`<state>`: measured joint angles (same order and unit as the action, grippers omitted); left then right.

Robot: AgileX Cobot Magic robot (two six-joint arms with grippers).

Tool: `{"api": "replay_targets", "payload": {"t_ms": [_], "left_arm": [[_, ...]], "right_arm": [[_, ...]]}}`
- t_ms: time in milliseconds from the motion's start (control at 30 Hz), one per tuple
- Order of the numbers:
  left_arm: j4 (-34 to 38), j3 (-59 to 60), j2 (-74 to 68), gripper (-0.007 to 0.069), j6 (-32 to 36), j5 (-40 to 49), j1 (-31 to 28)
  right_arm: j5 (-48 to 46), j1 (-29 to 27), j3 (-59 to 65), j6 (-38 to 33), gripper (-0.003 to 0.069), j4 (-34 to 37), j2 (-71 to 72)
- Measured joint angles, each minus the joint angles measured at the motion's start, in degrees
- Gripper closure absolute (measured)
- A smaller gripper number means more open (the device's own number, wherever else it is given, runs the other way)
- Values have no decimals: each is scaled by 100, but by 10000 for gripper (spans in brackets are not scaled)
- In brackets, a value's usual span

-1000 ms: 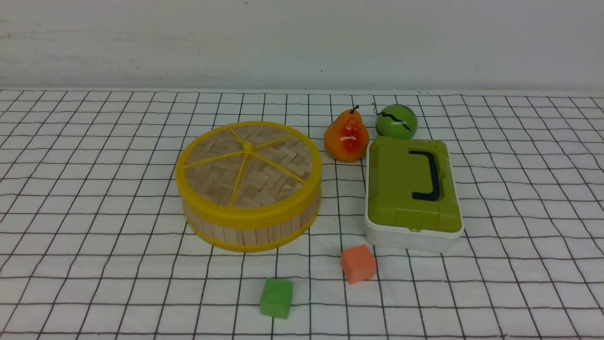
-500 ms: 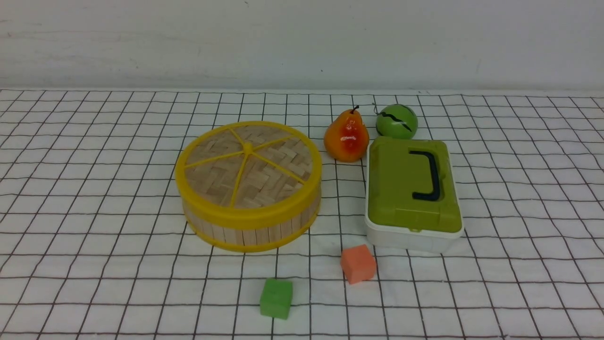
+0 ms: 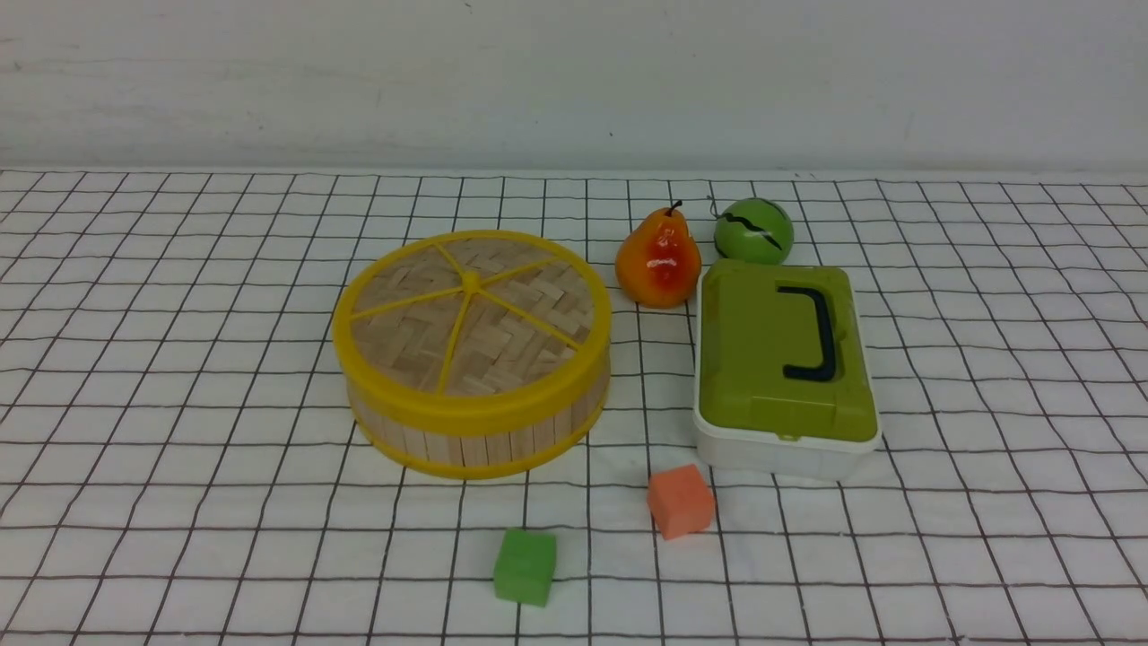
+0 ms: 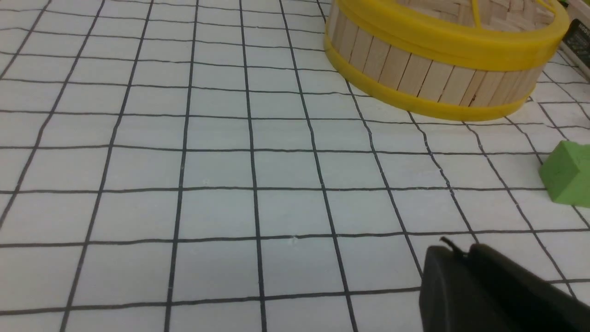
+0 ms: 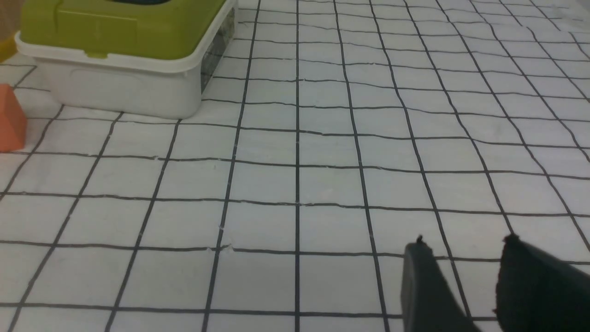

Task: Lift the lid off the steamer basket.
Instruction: Use the left arm to lift the lid of the steamer

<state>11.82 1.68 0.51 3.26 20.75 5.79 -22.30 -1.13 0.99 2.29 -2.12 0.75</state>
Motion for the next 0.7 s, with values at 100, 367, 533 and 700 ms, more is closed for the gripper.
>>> {"api": "replay_targets", "payload": {"t_ms": [100,367,533,700], "left_arm": [[40,0,0,573,0,-44,0],[44,0,0,568,0,-130,0],[44,0,0,566,5,-591,0],[66,0,0,561,5,-2075,0]], "right_arm": [[0,0,0,0,419,0,0],[0,0,0,0,419,0,0],[0,0,0,0,419,0,0],[0,0,0,0,419,0,0]]}}
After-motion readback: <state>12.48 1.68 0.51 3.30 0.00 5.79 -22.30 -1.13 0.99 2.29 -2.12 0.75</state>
